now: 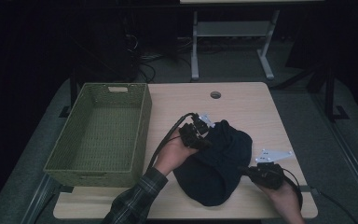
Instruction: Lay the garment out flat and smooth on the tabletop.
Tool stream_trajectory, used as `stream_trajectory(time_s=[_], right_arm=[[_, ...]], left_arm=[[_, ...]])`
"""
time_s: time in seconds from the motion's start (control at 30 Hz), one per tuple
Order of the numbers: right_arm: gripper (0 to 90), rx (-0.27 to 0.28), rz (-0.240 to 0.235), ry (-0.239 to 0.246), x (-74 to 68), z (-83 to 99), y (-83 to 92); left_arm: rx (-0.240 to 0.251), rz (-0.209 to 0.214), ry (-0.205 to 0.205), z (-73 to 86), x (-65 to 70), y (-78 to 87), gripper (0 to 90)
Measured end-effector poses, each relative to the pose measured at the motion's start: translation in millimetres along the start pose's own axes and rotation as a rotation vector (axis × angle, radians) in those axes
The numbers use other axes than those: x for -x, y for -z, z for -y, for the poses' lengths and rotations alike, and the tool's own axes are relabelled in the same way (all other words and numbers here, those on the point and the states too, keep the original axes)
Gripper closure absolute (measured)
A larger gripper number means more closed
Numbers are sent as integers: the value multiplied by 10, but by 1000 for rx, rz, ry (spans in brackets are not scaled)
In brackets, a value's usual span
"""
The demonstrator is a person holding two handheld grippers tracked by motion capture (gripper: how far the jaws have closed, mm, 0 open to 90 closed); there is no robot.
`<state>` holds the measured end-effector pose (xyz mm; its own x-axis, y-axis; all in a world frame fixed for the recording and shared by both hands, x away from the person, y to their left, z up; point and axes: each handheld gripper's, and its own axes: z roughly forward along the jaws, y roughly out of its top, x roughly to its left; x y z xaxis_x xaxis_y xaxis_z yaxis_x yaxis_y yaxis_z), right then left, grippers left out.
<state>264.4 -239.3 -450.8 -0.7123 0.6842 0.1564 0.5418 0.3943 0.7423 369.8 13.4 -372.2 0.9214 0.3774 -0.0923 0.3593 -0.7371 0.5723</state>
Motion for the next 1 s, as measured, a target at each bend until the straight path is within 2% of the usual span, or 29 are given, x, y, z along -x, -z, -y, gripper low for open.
stream_trajectory(time_s=[0.13,0.23,0.5,0.67,0.77,0.8,0.87,0.97,1.0], right_arm=[[899,-20,3,12,-11,13,-63],[899,-44,14,15,-11,16,-110],[899,-96,35,19,-11,27,-182],[900,-100,29,14,2,43,-204],[900,-101,31,16,1,44,-207],[900,-104,33,19,-1,42,-207],[900,-107,37,19,-6,39,-208],[900,-109,43,18,6,33,-206],[900,-111,50,18,14,30,-205]], left_arm=[[-7,-32,16,-42,-108,-133,899],[-31,-53,27,-29,-200,-253,899],[-85,-99,87,96,-423,-511,899],[-119,-127,109,197,-551,-613,899],[-127,-113,124,244,-597,-666,899],[-106,-109,147,253,-592,-670,900],[-114,-102,153,259,-590,-663,900],[-144,-96,122,280,-573,-632,900],[-137,-92,131,297,-551,-625,900]])
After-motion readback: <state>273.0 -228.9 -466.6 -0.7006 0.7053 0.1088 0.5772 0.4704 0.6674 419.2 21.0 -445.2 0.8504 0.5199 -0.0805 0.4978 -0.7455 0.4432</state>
